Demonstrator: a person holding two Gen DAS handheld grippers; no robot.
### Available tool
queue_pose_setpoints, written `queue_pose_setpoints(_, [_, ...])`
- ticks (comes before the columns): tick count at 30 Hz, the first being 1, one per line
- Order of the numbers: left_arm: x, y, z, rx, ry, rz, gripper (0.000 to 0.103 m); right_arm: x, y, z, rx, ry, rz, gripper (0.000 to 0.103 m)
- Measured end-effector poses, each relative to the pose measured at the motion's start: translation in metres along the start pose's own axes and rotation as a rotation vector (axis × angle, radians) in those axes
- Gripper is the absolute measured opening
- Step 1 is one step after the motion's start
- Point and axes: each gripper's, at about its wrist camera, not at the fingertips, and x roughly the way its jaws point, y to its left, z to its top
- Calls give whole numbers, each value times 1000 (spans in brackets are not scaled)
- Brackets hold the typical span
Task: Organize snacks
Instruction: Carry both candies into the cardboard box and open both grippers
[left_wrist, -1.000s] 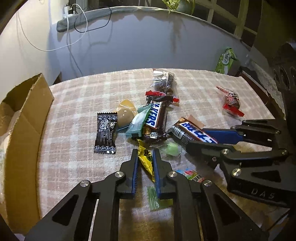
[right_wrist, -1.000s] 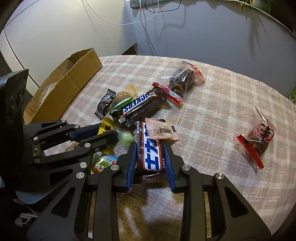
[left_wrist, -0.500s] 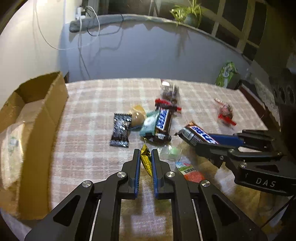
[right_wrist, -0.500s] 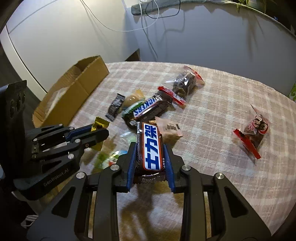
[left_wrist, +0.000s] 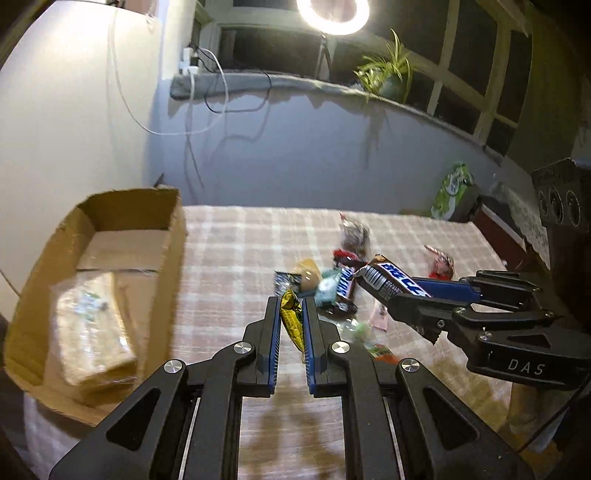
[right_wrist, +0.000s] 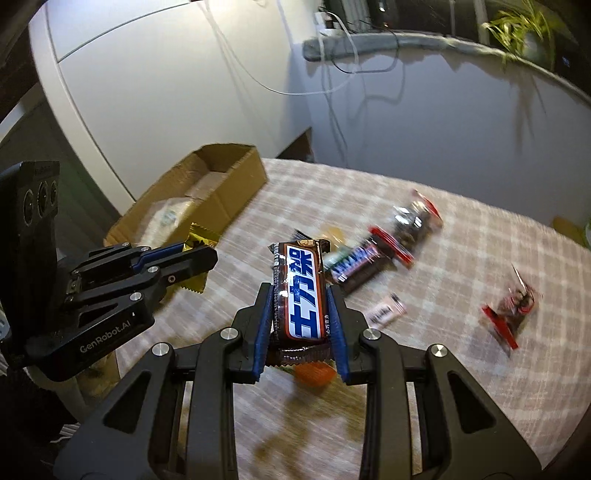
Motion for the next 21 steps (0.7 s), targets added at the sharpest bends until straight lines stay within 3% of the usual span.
queue_pose_setpoints(14, [-24, 60, 2, -54, -54, 112, 10, 38, 69, 43, -116, -4, 67, 30])
queue_pose_setpoints(21, [-22, 90, -2, -74, -45, 157, 10, 69, 96, 61, -140, 14, 98, 30])
